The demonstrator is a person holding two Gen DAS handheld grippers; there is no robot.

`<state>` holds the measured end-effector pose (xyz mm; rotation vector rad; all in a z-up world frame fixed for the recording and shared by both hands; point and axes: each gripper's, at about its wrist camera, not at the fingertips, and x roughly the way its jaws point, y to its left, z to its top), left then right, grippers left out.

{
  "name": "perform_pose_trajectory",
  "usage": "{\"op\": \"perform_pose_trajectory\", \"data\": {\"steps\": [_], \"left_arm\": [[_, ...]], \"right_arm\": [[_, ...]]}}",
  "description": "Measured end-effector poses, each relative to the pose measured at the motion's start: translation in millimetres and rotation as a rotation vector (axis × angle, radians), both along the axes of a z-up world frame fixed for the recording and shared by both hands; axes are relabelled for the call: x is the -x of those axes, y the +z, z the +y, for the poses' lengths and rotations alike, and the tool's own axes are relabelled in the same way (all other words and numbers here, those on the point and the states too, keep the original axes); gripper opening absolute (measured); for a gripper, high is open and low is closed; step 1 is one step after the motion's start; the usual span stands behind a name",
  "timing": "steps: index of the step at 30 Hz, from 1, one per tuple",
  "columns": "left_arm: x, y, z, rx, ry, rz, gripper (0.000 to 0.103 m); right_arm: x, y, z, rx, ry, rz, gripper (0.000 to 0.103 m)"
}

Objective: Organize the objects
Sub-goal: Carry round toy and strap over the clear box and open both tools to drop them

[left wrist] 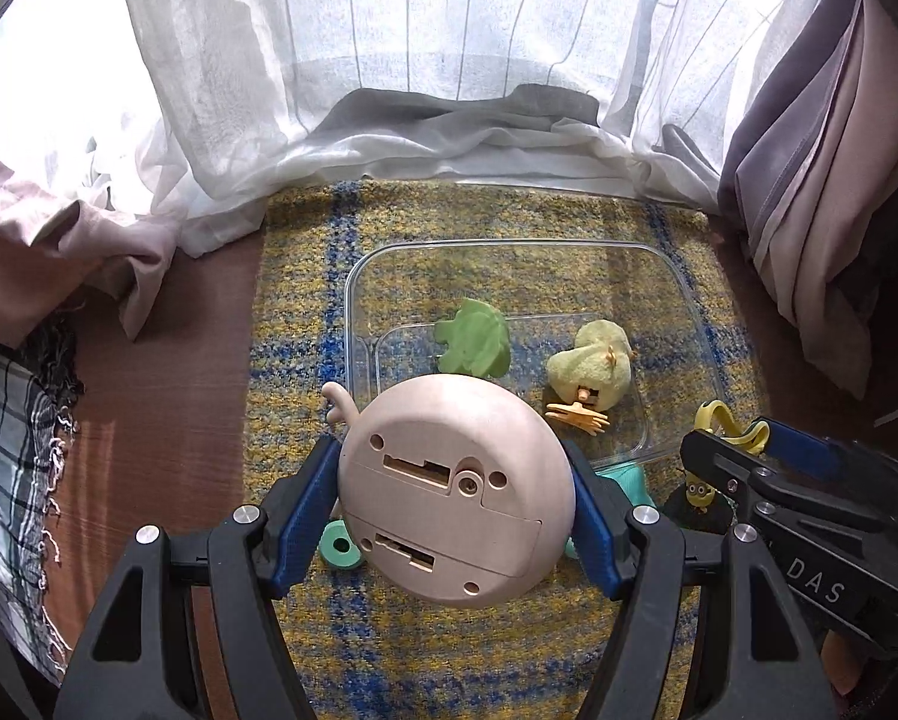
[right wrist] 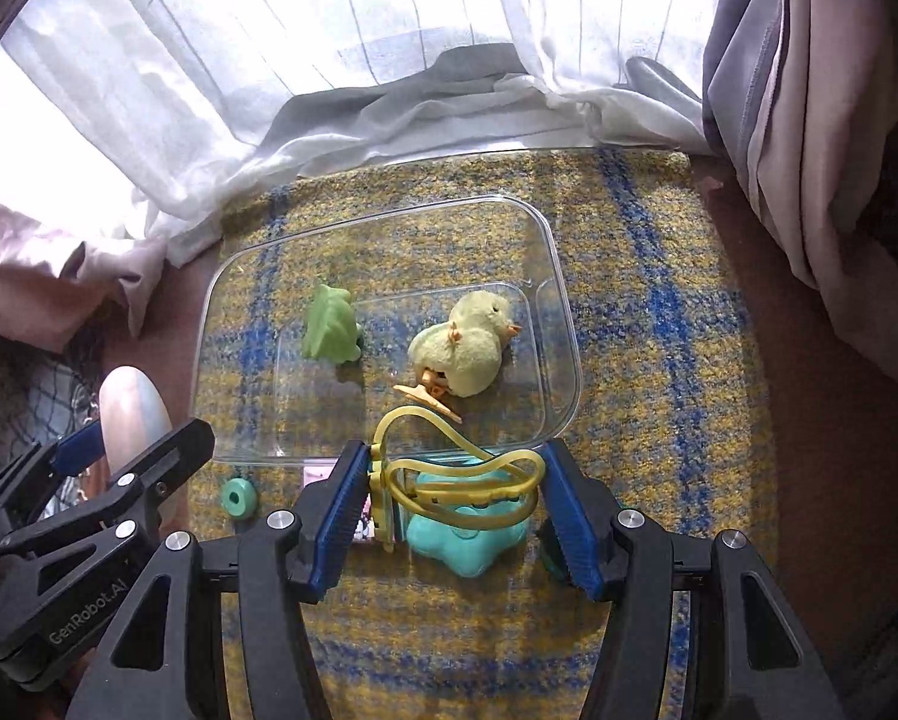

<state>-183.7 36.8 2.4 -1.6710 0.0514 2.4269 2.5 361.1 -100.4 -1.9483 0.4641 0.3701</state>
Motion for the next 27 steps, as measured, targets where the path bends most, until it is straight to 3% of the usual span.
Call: {"op": "perform_pose_trajectory", "data": {"steps": [15, 27], "left_arm": [[41, -28, 7, 0.010, -0.005, -0.066, 0.070], [49, -38, 17, 0.016, -0.021, -0.083, 0.069]], "right_arm": [[-32, -34, 26, 0.042, 0.044, -0.012, 0.058], [-43, -38, 34, 0.033, 0.108, -0.016, 0.058]]}}
